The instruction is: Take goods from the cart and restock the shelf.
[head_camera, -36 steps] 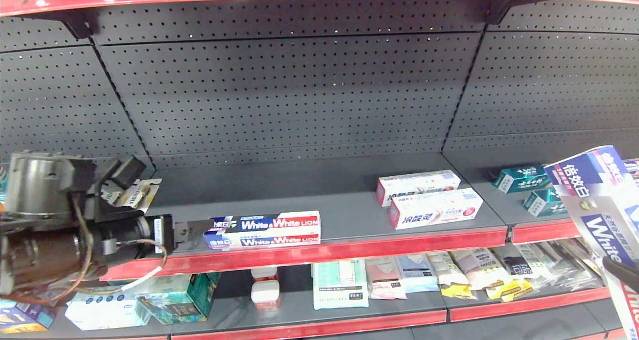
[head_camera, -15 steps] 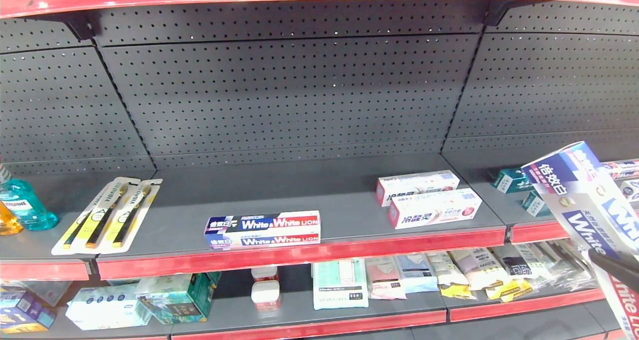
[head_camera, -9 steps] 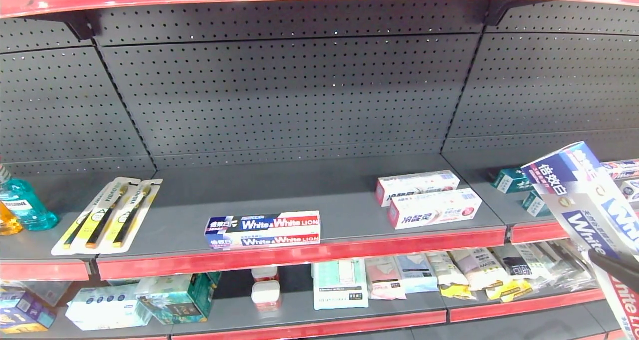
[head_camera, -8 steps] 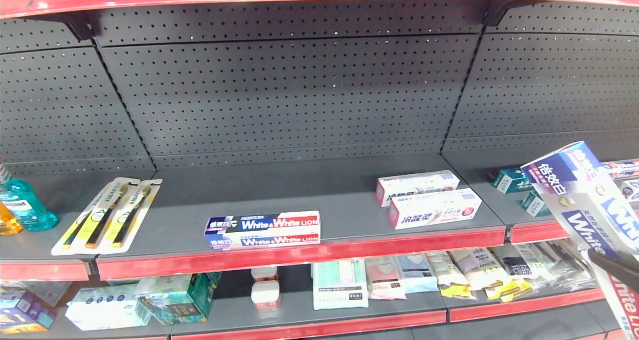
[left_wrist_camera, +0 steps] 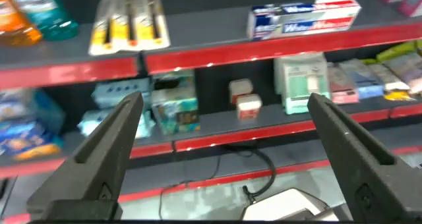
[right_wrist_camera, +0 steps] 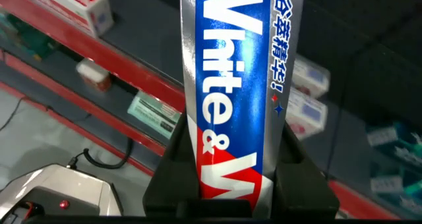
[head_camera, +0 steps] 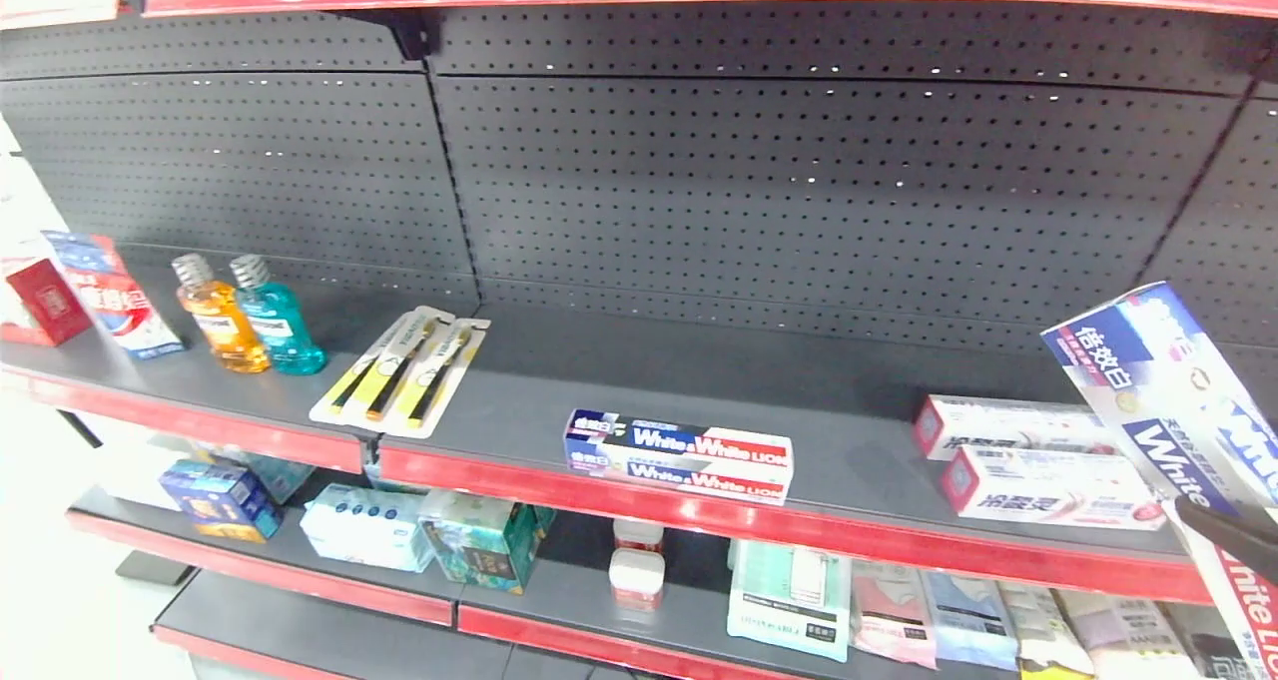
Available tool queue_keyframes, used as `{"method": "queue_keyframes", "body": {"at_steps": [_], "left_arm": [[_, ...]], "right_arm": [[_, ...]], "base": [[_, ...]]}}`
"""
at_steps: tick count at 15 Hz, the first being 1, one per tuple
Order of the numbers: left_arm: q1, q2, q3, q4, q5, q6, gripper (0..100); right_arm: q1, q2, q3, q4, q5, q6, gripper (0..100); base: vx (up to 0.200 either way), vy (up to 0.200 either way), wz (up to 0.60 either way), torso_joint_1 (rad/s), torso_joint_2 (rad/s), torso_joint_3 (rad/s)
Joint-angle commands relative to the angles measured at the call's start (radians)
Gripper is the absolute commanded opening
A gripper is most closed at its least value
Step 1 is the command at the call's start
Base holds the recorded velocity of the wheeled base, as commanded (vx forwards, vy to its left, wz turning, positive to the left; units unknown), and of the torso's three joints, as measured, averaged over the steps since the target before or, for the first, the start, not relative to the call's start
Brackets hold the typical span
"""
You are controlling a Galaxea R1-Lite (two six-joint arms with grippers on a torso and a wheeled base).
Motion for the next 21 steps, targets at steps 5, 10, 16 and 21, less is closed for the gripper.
{"method": "queue_keyframes", "body": {"at_steps": [5,10,16,21], "left_arm": [[0.000,-0.106,0.078,-0.001,-0.005,0.015,100],[0.005,-0.233,0.122,0.002,0.024,0.015,100],[0.010,-0.239,0.139,0.008,0.165,-0.004,100],[0.014,-0.218,0.264,-0.060,0.302,-0.005,100]], "right_arm": [[0.000,0.051,-0.038,-0.004,0.000,-0.002,0],[0.000,0.097,-0.065,-0.003,0.007,-0.007,0],[0.000,0.175,-0.133,-0.006,0.030,-0.043,0],[0.000,0.171,-0.131,-0.006,0.030,-0.045,0]], "base": [[0.000,0.000,0.00,0.000,0.00,0.000],[0.000,0.000,0.00,0.000,0.00,0.000],[0.000,0.000,0.00,0.000,0.00,0.000],[0.000,0.000,0.00,0.000,0.00,0.000]]}}
